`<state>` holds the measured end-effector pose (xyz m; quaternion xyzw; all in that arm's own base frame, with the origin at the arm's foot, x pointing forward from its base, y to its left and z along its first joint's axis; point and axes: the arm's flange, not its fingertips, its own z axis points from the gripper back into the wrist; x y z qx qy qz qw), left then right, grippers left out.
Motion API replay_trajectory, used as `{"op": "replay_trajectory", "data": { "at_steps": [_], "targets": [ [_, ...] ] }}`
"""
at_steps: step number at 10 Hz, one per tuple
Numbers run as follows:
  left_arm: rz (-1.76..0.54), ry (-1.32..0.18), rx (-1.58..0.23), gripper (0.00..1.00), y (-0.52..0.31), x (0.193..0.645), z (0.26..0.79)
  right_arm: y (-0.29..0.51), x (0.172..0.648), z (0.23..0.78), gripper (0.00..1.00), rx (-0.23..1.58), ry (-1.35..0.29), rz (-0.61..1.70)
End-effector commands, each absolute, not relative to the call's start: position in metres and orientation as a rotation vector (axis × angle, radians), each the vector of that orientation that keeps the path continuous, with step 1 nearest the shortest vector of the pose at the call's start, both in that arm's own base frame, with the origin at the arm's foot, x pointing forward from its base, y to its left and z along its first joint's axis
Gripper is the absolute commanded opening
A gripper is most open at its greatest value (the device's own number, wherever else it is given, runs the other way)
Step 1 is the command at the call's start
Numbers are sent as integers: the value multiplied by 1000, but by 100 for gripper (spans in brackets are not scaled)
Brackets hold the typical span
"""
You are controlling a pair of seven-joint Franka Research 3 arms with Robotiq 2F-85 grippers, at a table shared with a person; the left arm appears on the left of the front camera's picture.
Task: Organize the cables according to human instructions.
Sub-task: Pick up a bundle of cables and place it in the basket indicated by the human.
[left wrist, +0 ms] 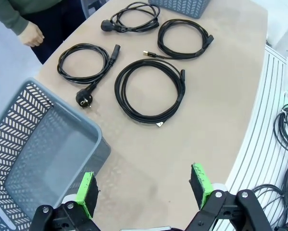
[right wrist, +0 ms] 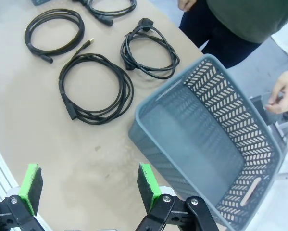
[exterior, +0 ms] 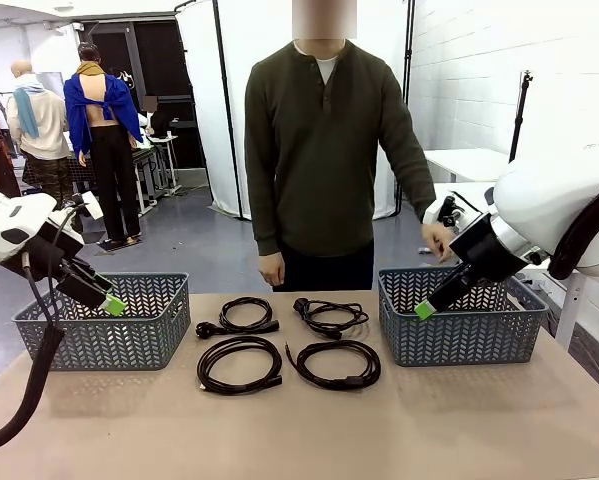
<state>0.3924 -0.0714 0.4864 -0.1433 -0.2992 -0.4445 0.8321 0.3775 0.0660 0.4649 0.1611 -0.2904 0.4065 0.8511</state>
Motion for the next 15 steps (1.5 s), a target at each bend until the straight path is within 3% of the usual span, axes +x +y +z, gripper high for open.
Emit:
{"op": "replay_trajectory", "data": {
  "at_steps": [1, 15],
  "targets": [
    [-949, -640, -323, 100, -69, 395, 485, 65, 381, 460, 100, 359, -619, 870],
    [-949, -640, -323, 100, -69, 395, 485, 65, 381, 460, 100, 359, -619, 870]
  ]
}}
